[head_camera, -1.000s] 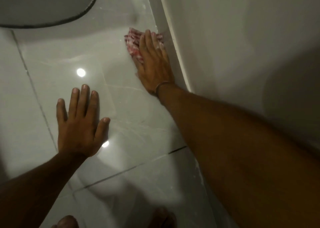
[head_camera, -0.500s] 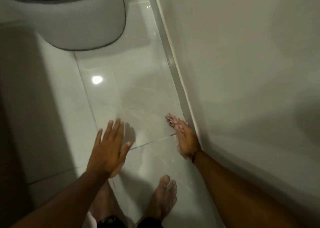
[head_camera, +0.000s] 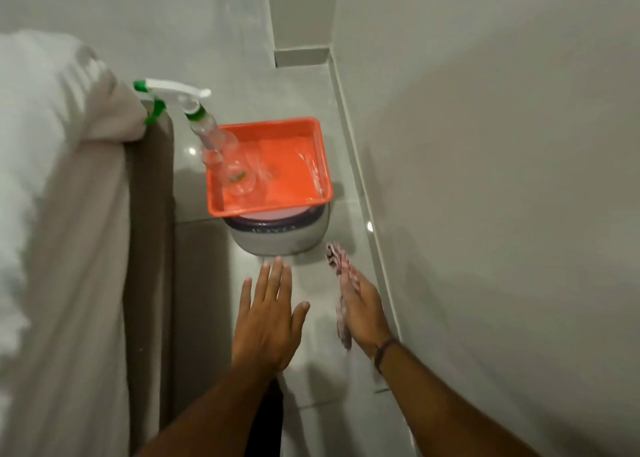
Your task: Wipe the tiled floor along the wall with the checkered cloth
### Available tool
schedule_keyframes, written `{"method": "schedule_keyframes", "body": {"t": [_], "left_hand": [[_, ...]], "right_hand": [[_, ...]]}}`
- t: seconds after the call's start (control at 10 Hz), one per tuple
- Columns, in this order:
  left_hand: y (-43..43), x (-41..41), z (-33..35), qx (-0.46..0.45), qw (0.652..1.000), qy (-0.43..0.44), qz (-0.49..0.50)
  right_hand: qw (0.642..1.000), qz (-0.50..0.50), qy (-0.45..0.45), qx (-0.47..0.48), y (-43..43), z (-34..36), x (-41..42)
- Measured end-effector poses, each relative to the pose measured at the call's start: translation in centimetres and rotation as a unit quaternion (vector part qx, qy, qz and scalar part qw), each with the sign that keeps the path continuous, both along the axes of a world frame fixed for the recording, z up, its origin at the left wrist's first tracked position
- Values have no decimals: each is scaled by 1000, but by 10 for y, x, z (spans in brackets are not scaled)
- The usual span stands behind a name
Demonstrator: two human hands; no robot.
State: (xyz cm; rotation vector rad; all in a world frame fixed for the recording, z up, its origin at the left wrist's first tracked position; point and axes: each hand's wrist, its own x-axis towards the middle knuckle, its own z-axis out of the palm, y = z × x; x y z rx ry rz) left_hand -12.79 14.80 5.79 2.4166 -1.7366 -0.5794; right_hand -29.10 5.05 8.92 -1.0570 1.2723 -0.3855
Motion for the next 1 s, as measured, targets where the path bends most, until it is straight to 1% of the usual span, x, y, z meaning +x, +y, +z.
{"method": "schedule_keyframes", "body": {"t": [0.1, 0.2, 0.3, 0.4, 0.5, 0.6, 0.8, 0.9, 1.0], "left_hand": [[-51, 32, 2, -23, 1000, -4, 10], [-123, 74, -21, -45, 999, 2, 18], [-159, 99, -43, -29, 999, 13, 28], [-172, 113, -76, -9, 999, 36, 33], [-169, 112, -88, -8, 999, 36, 32], [-168, 110, -100, -21, 998, 29, 42], [-168, 111, -102, -40, 998, 27, 33], [-172, 113, -97, -24, 999, 31, 32], [-175, 110, -61, -48, 998, 40, 19]], "right_hand": [[998, 36, 20, -52, -61, 0, 47], [989, 79, 48, -116, -148, -16, 112], [977, 102, 80, -167, -195, -37, 155], [930, 165, 191, -266, -247, -75, 204], [869, 234, 286, -328, -262, -101, 220], [798, 348, 369, -326, -262, -136, 226], [781, 375, 380, -324, -258, -149, 225], [782, 382, 388, -304, -259, -138, 225], [838, 331, 339, -272, -244, -100, 211]]}}
